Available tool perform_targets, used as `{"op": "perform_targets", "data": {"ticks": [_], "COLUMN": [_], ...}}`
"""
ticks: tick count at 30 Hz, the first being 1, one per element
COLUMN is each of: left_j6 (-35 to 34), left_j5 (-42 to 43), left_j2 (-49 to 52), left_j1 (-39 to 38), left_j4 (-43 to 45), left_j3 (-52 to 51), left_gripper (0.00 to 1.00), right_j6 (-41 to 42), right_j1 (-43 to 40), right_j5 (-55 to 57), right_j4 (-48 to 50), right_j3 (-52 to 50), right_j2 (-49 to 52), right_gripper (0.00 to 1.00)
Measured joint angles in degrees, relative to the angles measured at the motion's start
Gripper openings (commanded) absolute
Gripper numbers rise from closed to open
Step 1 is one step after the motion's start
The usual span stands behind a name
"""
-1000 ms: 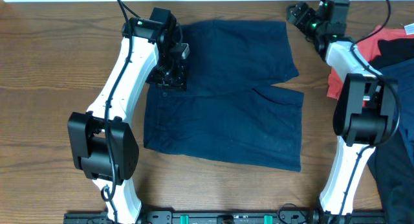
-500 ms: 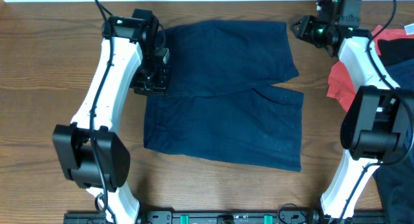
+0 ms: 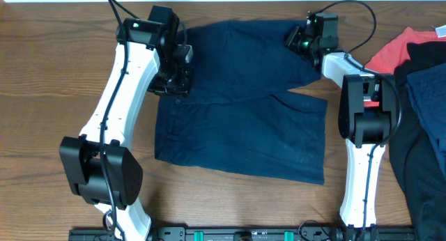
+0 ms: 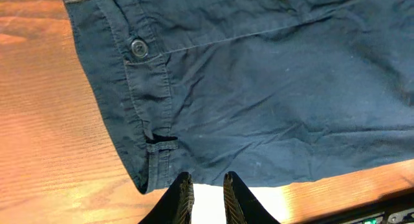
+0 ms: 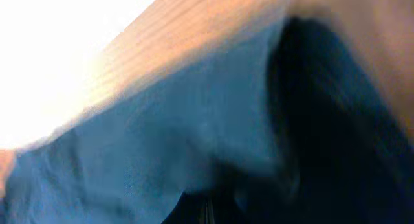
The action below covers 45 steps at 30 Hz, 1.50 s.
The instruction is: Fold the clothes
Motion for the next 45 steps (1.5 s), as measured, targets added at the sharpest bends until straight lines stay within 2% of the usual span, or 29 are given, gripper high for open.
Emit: {"op": "perform_targets", "data": {"ticks": [5, 11, 13, 16, 23, 27, 31, 33, 34, 36, 39, 42, 45], "left_j6": [0.02, 0.00, 0.00, 0.11, 0.00, -0.44, -2.23, -3.23, -3.76, -4.46, -5.22, -6.14, -7.52], "left_j5": [0.02, 0.07, 0.15, 0.00, -3.76, -5.07, -5.44, -5.60, -5.73, -6.25, -6.54, -6.51, -6.49], "left_j2": [0.00, 0.00, 0.00, 0.00, 0.00, -0.52, -4.81, -8.85, -11.93, -17.20, -24.50, -29.29, -31.41], "left_j1": [-0.02, -0.02, -0.02, -0.02, 0.02, 1.07, 4.85, 7.52, 9.22, 11.89, 13.94, 14.14, 14.14], "left_j4": [-0.04, -0.55, -1.03, -1.90, -4.96, -5.62, -5.60, -5.68, -5.62, -5.79, -7.10, -10.34, -11.63], "left_j3": [0.00, 0.00, 0.00, 0.00, 0.00, 0.00, -0.09, -0.11, -0.11, -0.04, 0.13, 0.11, -1.95], "left_gripper": [0.19, 0.19, 0.20, 0.30, 0.31, 0.34, 0.39, 0.42, 0.43, 0.50, 0.59, 0.59, 0.59], "right_j6": [7.23, 13.77, 14.78, 15.56, 16.39, 16.50, 15.67, 14.03, 12.87, 9.73, 3.93, -3.06, -8.74], "right_j1": [-0.26, -0.48, -0.92, -2.36, -9.05, -12.92, -15.23, -15.65, -15.65, -15.30, -14.12, -11.37, -9.20], "right_j5": [1.27, 4.20, 3.80, -0.22, -15.30, -21.64, -24.70, -24.46, -23.80, -19.54, -9.77, 0.72, 7.30], "right_j4": [15.78, 27.98, 30.99, 31.93, 31.43, 27.87, 19.02, 9.62, 4.09, -9.18, -26.12, -40.04, -52.61], "right_j3": [0.04, 0.02, 0.04, 1.27, 4.59, 4.57, 4.59, 4.96, 5.11, 5.73, 6.34, 6.69, 7.10], "right_j2": [4.31, 6.62, 6.91, 6.91, 4.72, -1.70, -13.81, -21.68, -25.75, -34.25, -44.92, -54.21, -59.45], "right_gripper": [0.02, 0.04, 0.01, 0.01, 0.01, 0.01, 0.02, 0.04, 0.08, 0.19, 0.24, 0.24, 0.24]}}
